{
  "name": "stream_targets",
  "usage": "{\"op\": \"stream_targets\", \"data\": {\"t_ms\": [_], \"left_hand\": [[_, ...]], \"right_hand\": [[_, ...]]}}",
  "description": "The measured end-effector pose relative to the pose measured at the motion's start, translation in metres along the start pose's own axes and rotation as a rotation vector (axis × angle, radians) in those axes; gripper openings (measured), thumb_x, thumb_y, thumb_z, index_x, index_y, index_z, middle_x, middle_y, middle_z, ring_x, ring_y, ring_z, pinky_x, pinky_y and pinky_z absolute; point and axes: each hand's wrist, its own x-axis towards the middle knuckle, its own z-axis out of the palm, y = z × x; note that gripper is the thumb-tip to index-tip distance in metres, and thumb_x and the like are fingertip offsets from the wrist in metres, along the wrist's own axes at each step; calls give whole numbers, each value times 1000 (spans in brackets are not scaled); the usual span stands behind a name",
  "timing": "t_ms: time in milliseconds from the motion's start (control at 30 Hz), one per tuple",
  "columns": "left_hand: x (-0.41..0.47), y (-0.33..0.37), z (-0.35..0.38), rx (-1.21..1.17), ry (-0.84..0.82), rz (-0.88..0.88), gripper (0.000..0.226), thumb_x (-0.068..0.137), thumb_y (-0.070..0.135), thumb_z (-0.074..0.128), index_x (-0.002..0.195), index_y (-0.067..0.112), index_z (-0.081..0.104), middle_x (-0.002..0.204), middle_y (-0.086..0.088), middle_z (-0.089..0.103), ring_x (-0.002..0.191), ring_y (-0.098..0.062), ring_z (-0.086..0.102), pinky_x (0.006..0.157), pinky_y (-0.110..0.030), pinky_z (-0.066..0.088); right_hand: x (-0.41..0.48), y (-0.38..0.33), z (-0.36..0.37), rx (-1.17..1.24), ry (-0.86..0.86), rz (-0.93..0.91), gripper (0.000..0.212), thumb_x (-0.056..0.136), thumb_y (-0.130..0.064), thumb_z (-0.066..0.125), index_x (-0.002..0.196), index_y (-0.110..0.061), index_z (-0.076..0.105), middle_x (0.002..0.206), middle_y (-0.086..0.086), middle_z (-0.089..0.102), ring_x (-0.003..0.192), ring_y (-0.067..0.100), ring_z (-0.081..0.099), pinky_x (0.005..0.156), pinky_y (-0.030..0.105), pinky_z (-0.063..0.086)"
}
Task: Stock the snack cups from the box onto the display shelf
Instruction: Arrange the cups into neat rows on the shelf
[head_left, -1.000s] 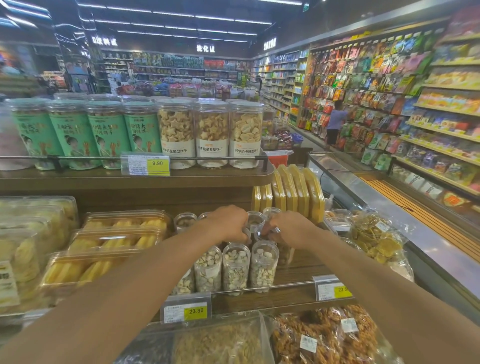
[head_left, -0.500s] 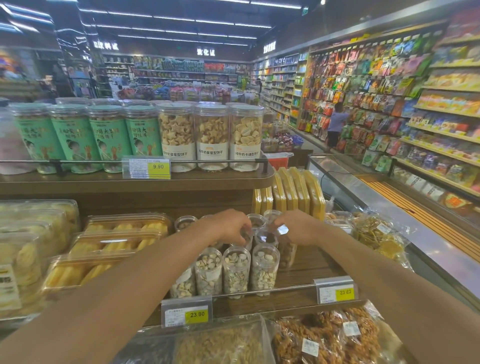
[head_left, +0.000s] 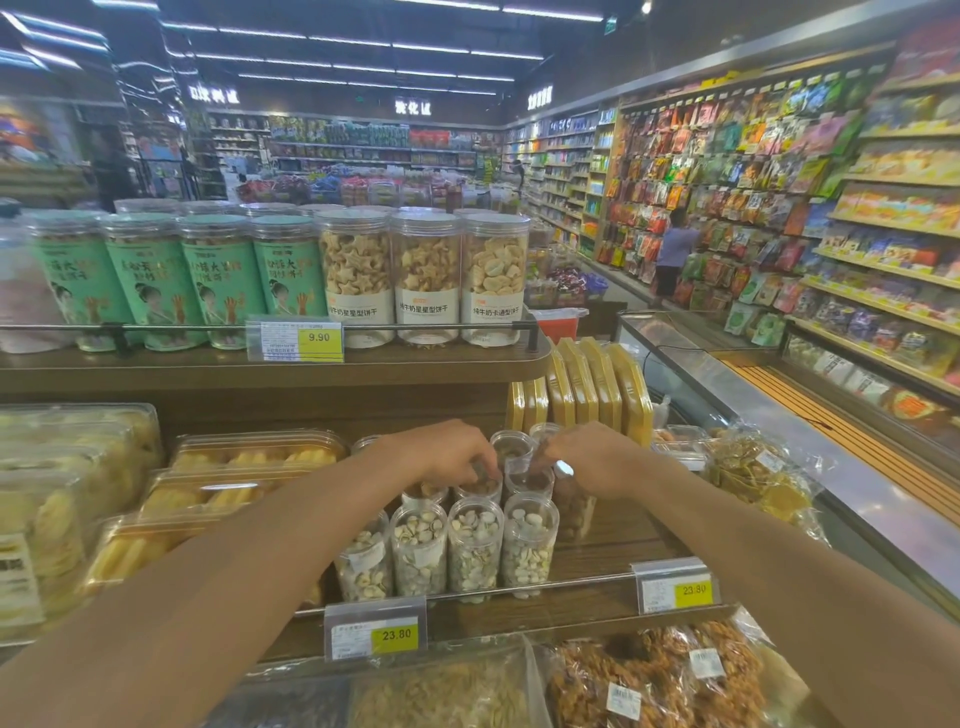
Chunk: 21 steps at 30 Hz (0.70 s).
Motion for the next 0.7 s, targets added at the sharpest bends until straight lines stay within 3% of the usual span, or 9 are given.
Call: {"op": "stream_targets", "data": {"t_ms": [67,133,267,400,533,700], "left_hand": [[-1,-4,3,-3,0,-15,47,97,2,57,122,39,72,141,13,60,114,-10,63,95,-41,57],[-2,-7,5,-2,0,-14,50,97,0,56,124,40,71,145,15,57,117,-10,63,96,-40,57],[-6,-5,6,42,49,40,29,99,24,66,124,37,71,124,20,61,118,-11,58,99,-39,50],[-11,-6,7,36,54,0,34,98,37,68,132,34,67,132,12,63,120,-14,58,98,-40,49],[-15,-7,8,70,55,1,30,99,32,67,129,34,69,128,11,69,117,-15,62,86,-31,44],[-20,-5,7,56,43,-7,32,100,33,66,133,32,68,128,11,69,117,-14,62,91,-31,45]], "right_hand": [[0,-1,3,-23,39,-13,37,91,-27,73,127,-33,68,125,-10,68,117,14,62,101,40,49],[0,-3,6,-63,55,-39,34,92,-38,71,125,-36,69,120,-12,69,114,12,61,99,40,48],[-2,-7,5,-95,51,-46,33,96,-49,62,126,-39,67,116,-14,64,115,12,54,97,39,42],[-4,-5,1,-63,22,-38,36,95,-27,66,130,-35,67,126,-12,63,125,14,51,101,38,38],[-4,-6,6,-11,52,-29,44,92,-13,67,131,-33,67,127,-12,65,122,13,55,105,40,43],[-7,-5,11,125,57,-41,45,89,0,62,129,-21,70,125,-4,67,117,16,60,100,36,49]]}}
